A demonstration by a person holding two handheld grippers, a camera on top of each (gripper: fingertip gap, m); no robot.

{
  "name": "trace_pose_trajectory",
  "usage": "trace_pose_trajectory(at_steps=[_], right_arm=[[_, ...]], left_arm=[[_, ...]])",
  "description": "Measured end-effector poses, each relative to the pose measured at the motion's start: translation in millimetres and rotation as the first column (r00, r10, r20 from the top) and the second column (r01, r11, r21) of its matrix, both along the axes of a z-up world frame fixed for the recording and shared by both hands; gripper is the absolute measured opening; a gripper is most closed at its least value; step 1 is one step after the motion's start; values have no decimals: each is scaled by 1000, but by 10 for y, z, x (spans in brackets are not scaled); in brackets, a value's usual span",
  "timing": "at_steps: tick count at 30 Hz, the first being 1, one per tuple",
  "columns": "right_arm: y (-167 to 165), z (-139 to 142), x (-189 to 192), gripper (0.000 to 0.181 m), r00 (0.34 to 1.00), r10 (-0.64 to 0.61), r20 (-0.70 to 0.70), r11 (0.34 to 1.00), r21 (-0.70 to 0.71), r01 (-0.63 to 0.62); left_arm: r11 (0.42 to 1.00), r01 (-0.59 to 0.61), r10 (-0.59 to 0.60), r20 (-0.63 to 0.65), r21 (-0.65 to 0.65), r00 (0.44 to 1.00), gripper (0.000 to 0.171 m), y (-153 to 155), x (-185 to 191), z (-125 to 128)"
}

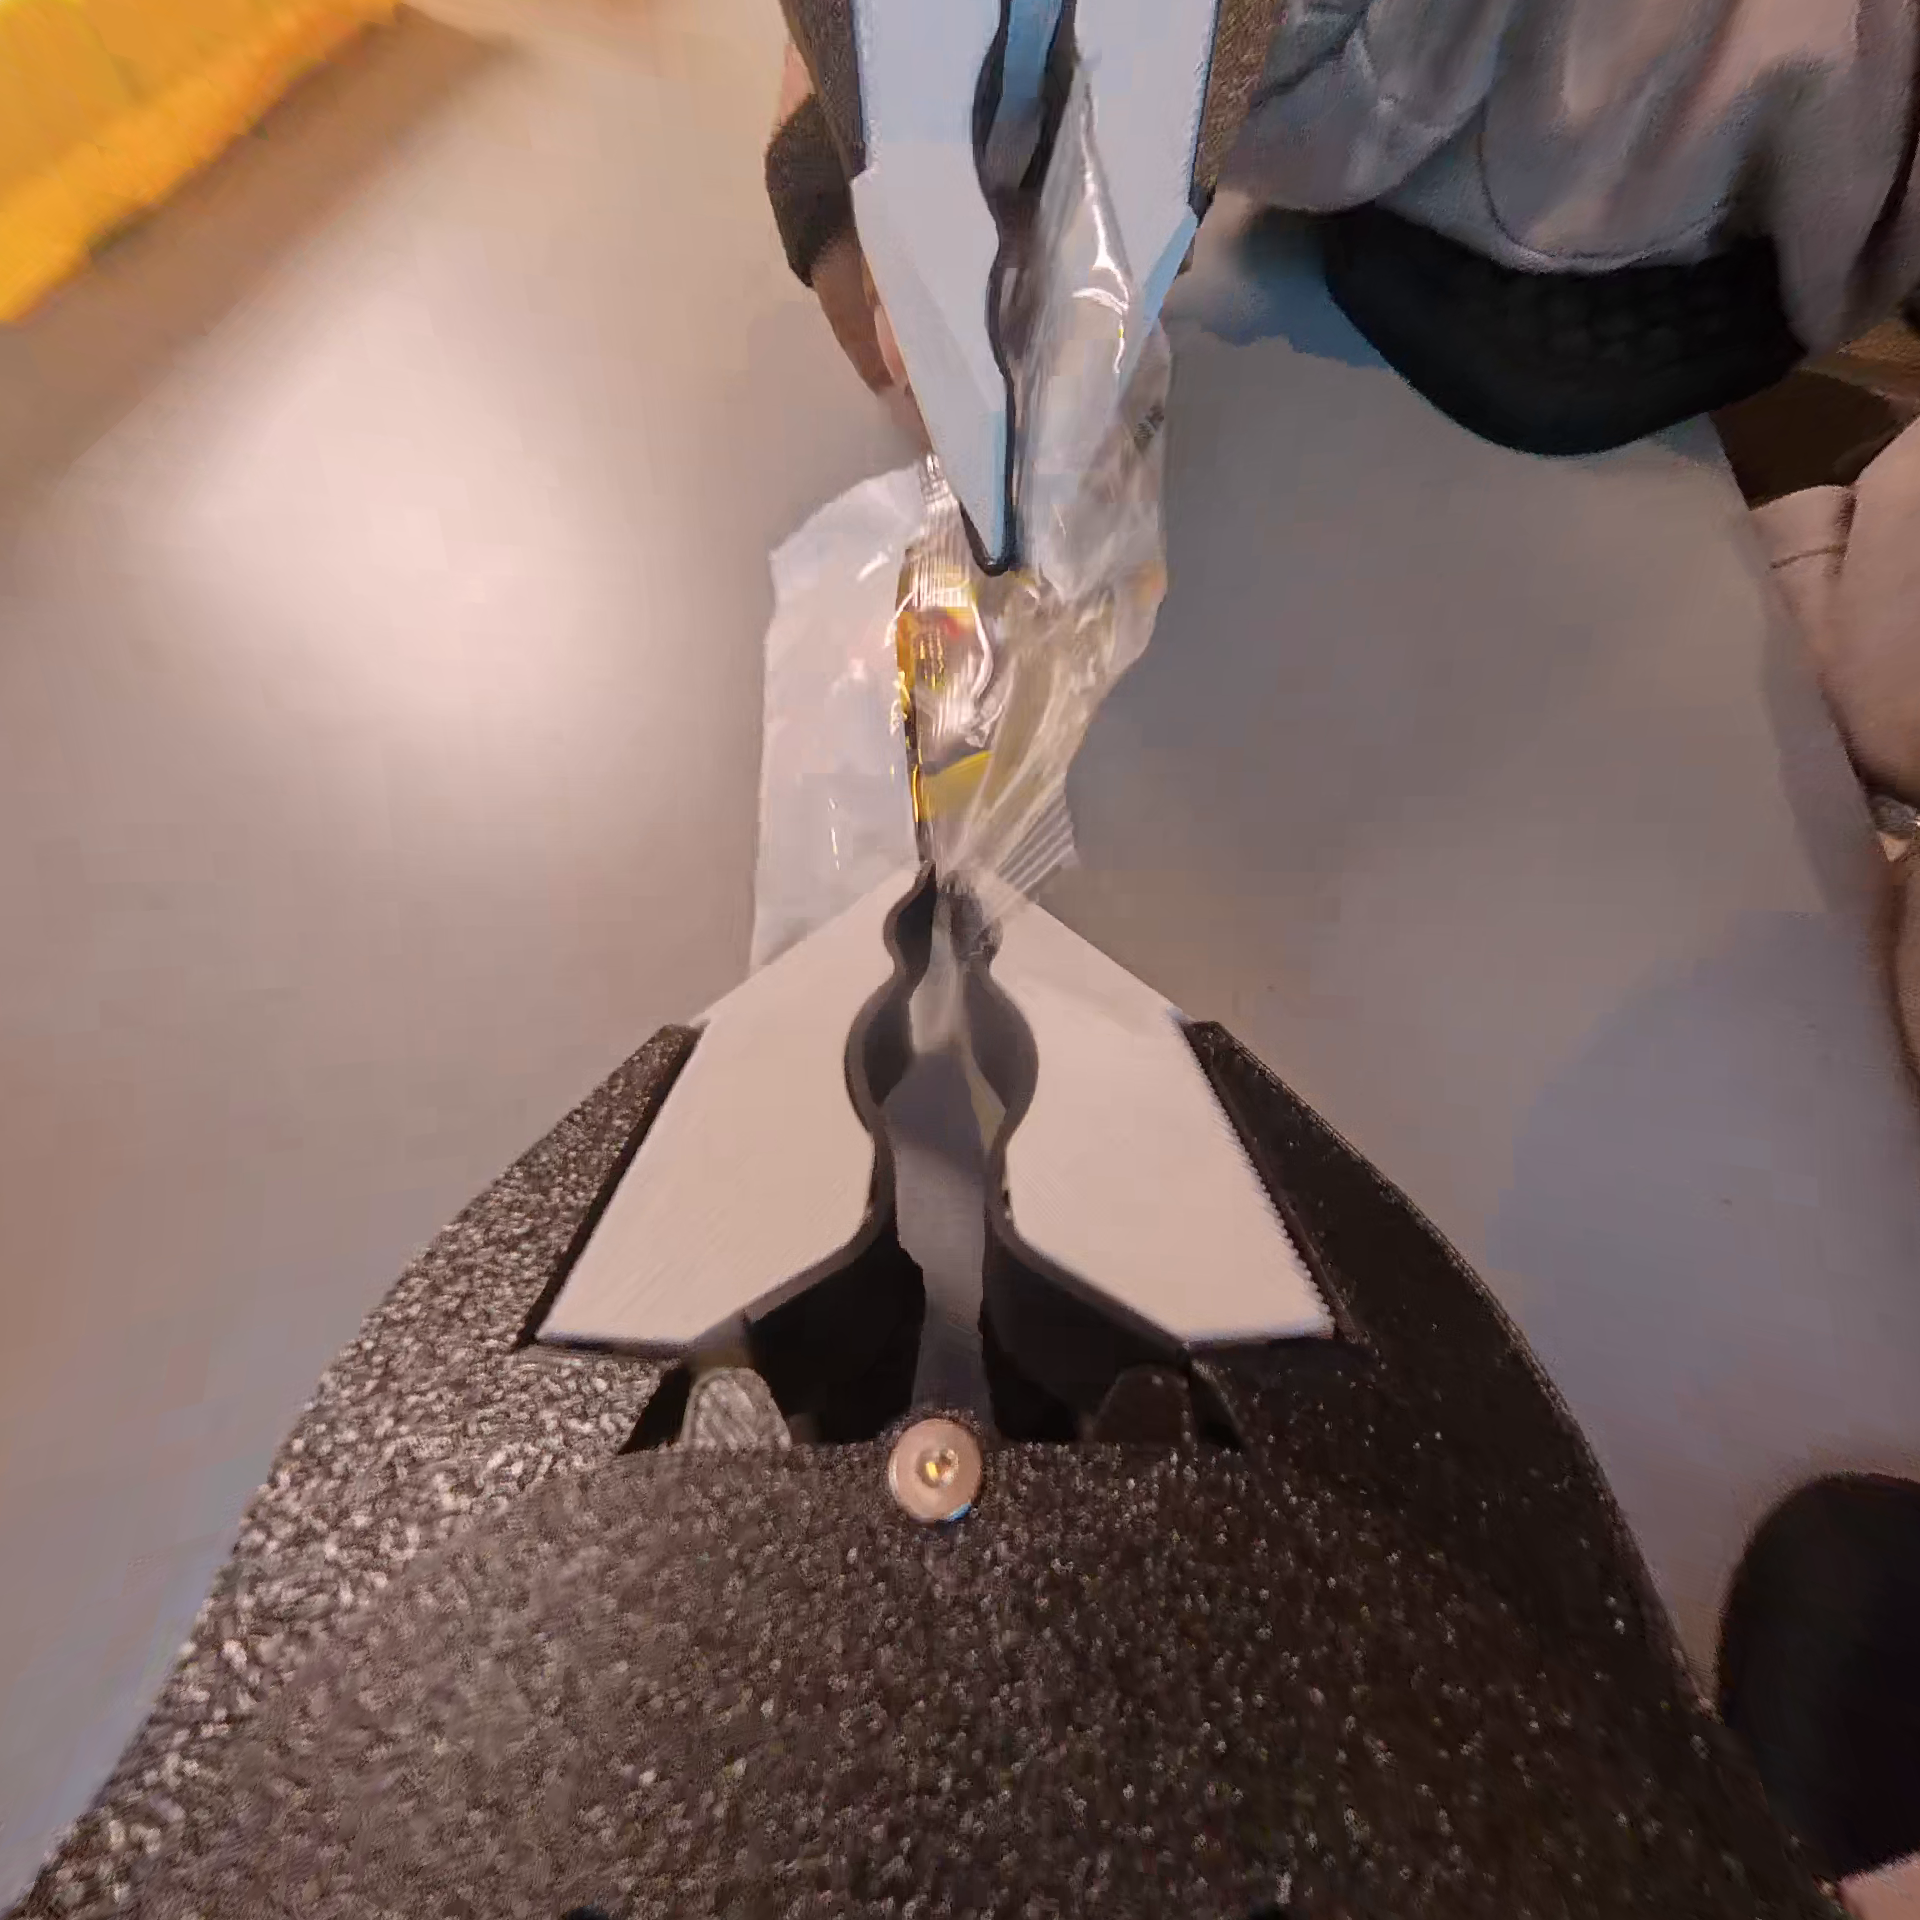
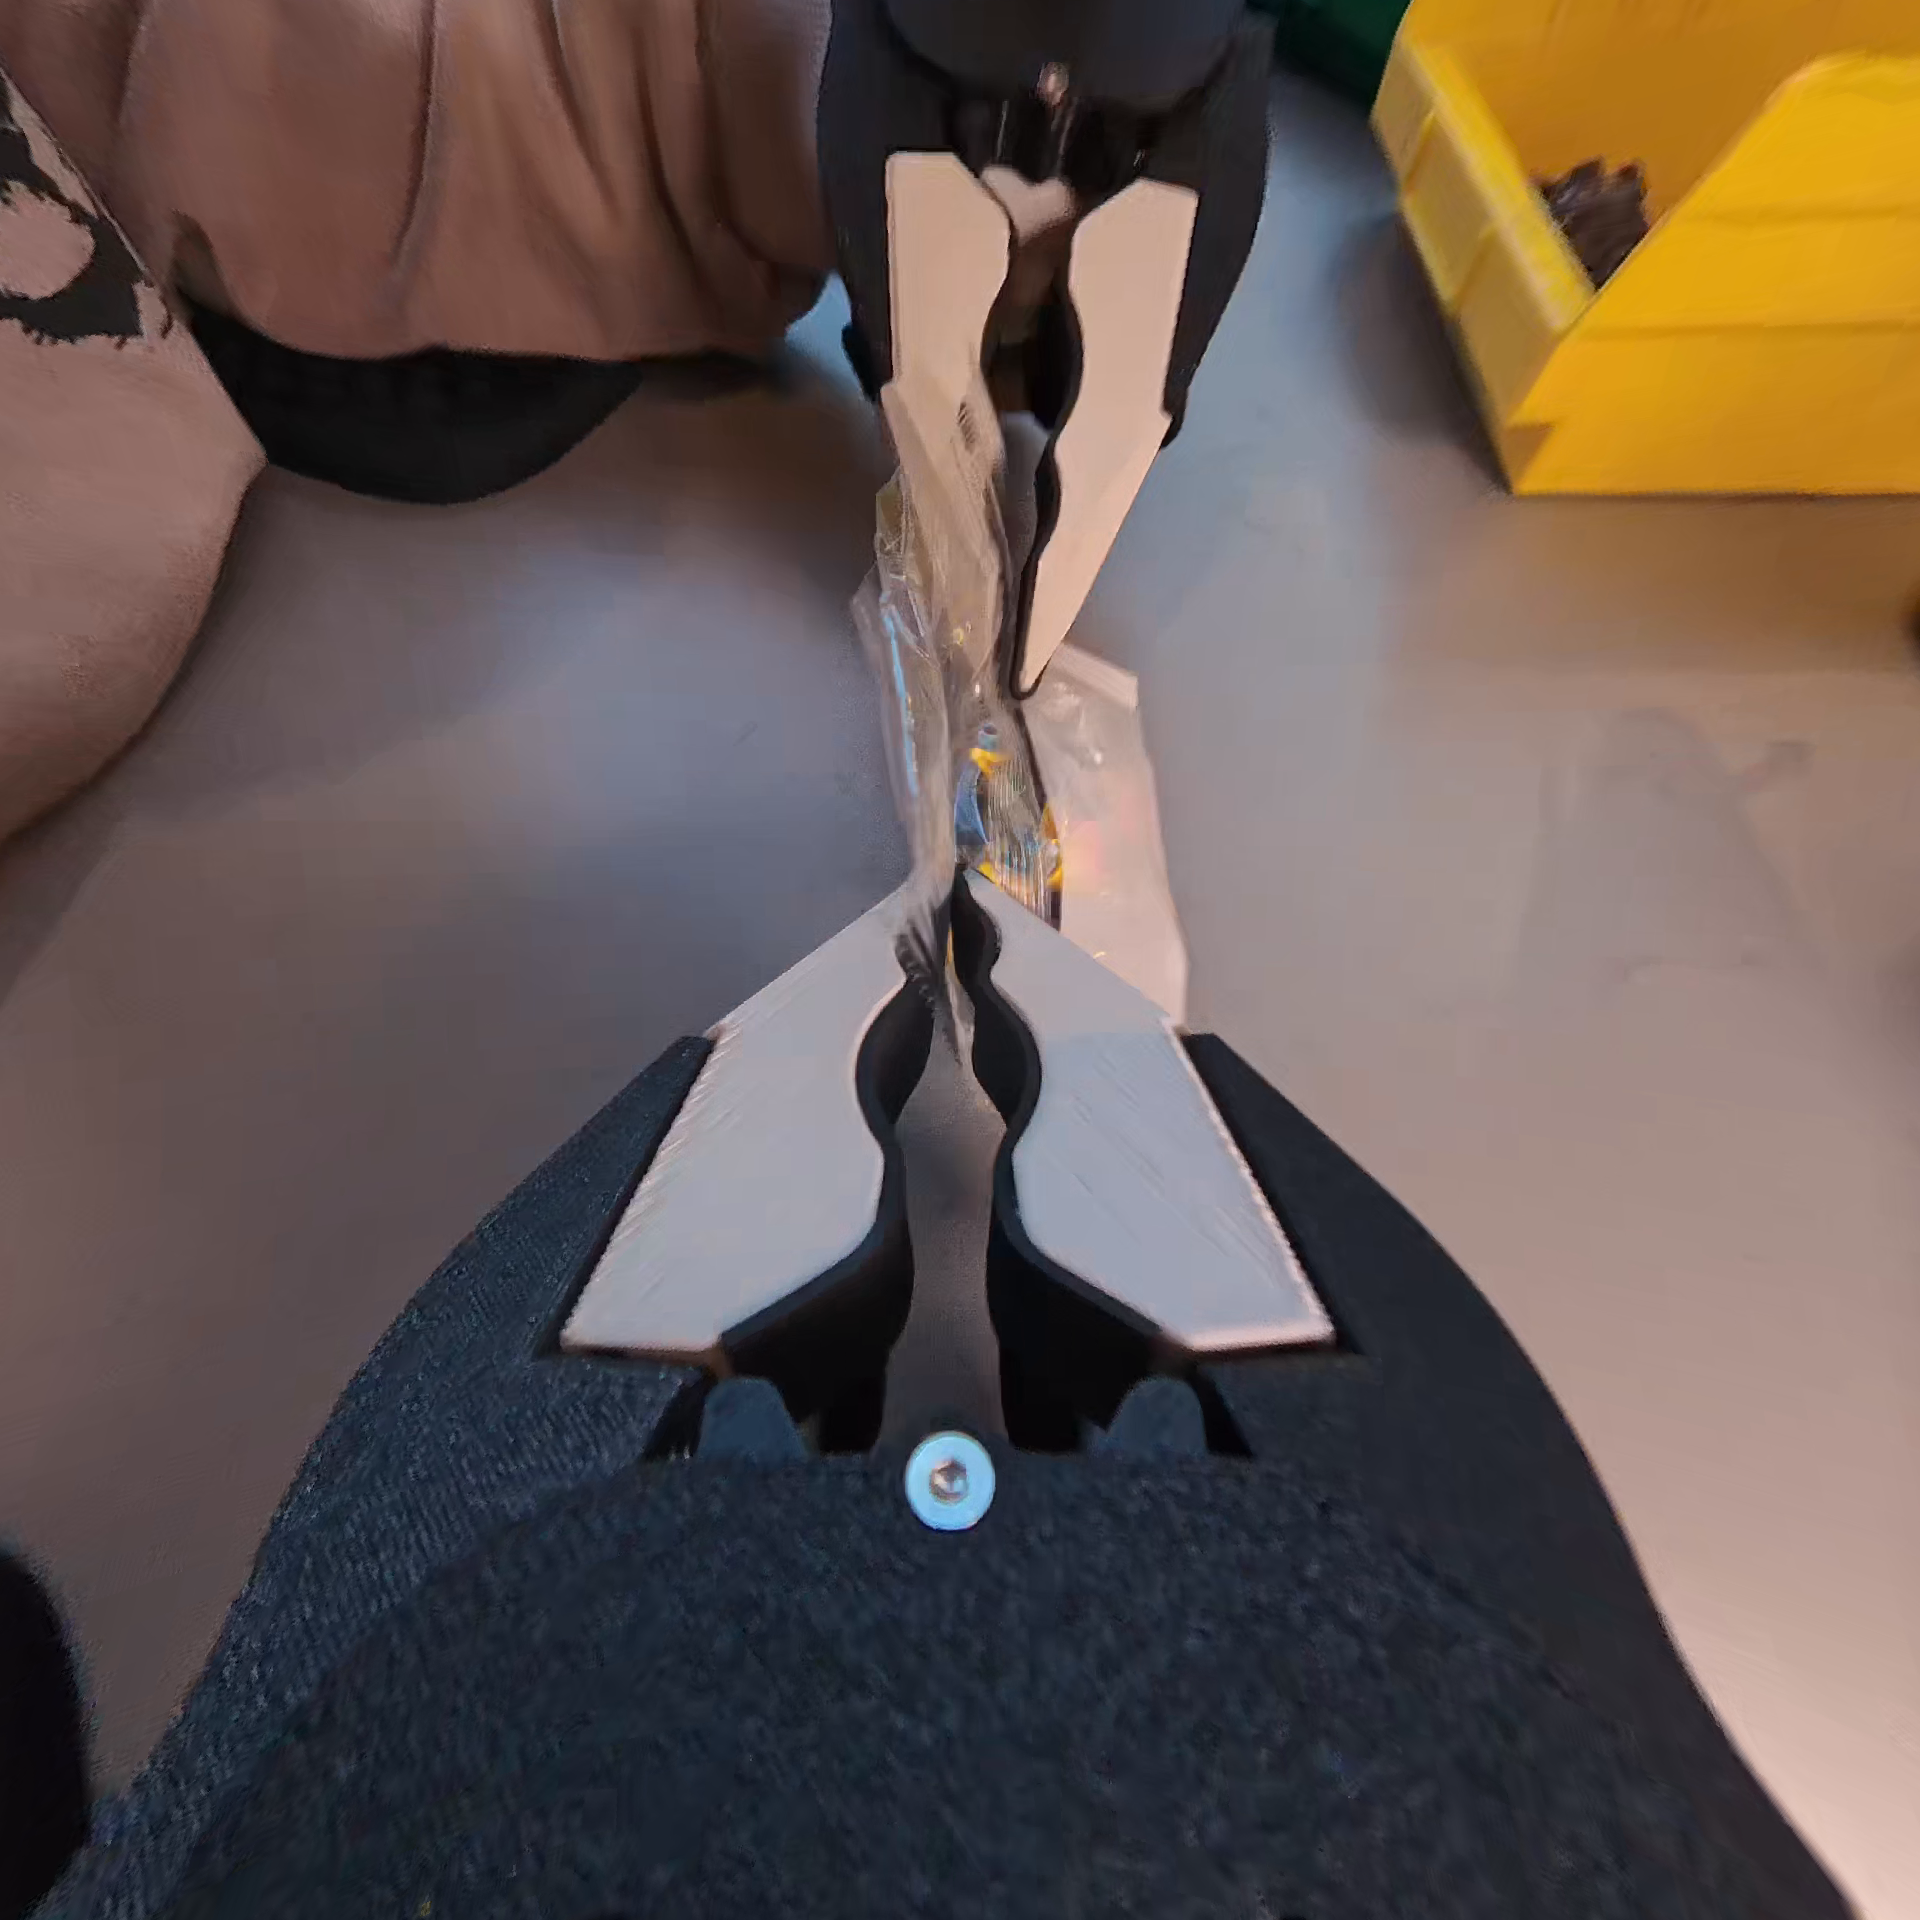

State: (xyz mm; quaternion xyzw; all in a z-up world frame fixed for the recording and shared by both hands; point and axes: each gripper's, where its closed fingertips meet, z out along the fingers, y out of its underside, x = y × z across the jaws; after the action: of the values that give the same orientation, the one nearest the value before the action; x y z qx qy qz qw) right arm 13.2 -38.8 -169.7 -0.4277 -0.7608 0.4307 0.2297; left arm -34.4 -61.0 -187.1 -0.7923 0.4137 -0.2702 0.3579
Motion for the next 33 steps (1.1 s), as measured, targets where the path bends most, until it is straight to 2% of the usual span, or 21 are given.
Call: trace_pose_trajectory(at_steps=[3, 6, 9, 12, 14, 15, 17, 20, 23, 28, 31, 33], right_arm=[[-39, -287, 54, 0, 980, -17, 198, 996, -78, 33], [1, -249, 58, 0, 957, -63, 284, 966, -225, 130], [46, -219, 66, 3, 954, -79, 291, 949, -272, 162], [101, -107, 41, 18, 970, -98, 221, 955, -255, 154], [202, -22, -34, 18, 975, -154, 159, 953, -237, 189], [248, 4, -74, 18, 974, -181, 133, 951, -230, 208], [255, 5, -105, 1, 973, -193, 125, 946, -241, 218], [335, -119, -122, 0, 931, -256, 261, 879, -338, 337], [352, -218, -89, 0, 897, -249, 365, 814, -423, 399], [381, -255, -107, 0, 873, -284, 395, 806, -395, 441], [391, -255, -109, 0, 870, -286, 402, 796, -406, 449], [396, -256, -114, 0, 868, -289, 404, 793, -407, 453]], left_arm=[[982, -51, 53, 9, -181, 999, 3, -41, 2, -122], [943, -135, 164, 74, -303, 984, 1, 31, -3, -120], [928, -156, 196, 87, -339, 977, 0, 52, -17, -145], [928, -177, 211, 71, -328, 975, 0, 71, -72, -155], [932, -169, 203, 76, -321, 976, 0, 67, -73, -154], [934, -163, 197, 78, -319, 977, 0, 64, -68, -153], [936, -154, 187, 74, -316, 980, 0, 54, -57, -156], [939, -140, 171, 75, -315, 982, 0, 25, -50, -154], [936, -138, 177, 95, -325, 980, 2, 10, -69, -127], [940, -185, 217, 83, -287, 973, 19, 25, -140, 35], [945, -287, 295, 28, -159, 955, 31, 142, -191, 258], [955, -289, 288, -26, -71, 957, 38, 157, -121, 323]])
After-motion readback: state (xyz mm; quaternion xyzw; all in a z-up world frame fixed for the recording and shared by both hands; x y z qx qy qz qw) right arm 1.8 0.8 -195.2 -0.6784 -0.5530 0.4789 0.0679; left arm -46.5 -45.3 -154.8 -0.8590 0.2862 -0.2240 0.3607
